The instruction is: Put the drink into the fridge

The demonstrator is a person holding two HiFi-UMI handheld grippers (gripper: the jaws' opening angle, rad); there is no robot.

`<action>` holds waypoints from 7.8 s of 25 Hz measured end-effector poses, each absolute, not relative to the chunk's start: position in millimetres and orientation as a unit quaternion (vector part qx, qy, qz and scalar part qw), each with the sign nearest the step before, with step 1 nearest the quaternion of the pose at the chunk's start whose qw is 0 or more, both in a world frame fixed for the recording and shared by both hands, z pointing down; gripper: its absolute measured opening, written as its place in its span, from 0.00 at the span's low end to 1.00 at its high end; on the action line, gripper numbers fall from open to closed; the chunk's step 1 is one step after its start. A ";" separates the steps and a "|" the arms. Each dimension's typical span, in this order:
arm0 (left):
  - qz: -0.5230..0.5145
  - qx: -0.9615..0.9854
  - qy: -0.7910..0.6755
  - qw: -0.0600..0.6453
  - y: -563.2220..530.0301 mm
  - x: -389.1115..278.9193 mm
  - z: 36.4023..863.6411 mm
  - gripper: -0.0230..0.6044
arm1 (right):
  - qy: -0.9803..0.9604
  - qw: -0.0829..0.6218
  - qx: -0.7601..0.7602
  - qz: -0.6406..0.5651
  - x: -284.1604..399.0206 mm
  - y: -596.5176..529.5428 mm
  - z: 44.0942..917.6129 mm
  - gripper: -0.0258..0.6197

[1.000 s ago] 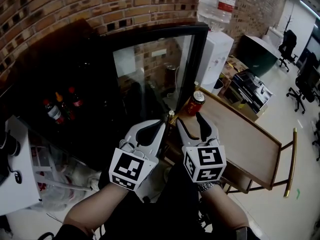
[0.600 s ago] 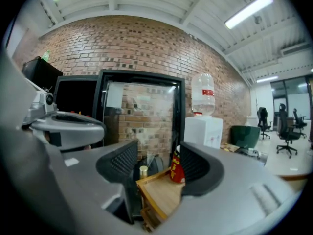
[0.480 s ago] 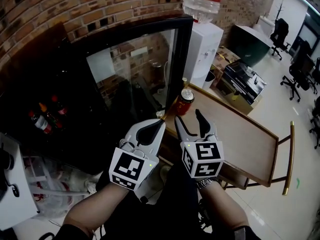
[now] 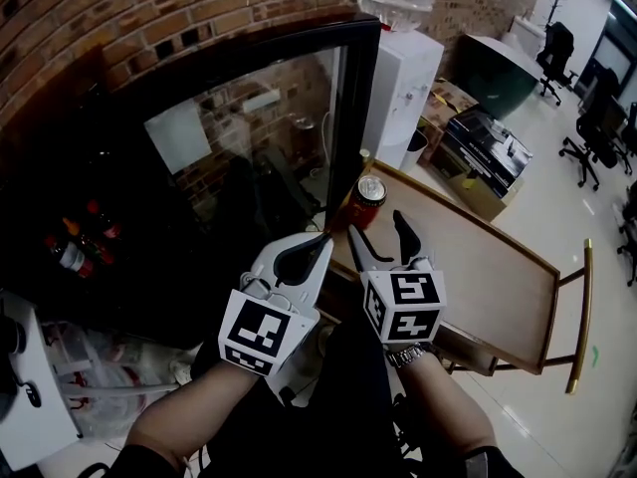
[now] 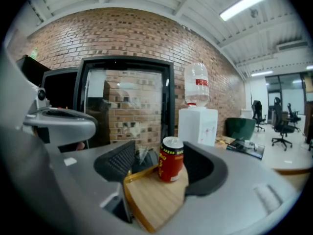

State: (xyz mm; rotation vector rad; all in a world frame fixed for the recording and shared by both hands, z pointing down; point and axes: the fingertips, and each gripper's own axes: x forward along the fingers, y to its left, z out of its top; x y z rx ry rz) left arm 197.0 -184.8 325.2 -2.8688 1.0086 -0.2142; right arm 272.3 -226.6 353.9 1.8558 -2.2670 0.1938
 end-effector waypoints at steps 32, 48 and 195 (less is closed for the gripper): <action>-0.096 -0.938 0.331 0.034 -240.6 185.1 342.0 0.04 | -0.736 0.145 0.651 0.117 291.5 -312.3 411.0 0.56; -0.091 -0.932 0.349 0.034 -237.5 171.3 337.8 0.04 | -0.753 0.118 0.640 0.096 280.8 -295.2 379.4 0.54; -0.071 -0.727 0.683 -0.010 -90.2 -202.3 370.3 0.04 | -0.963 0.099 0.249 0.010 -168.7 -143.6 389.9 0.36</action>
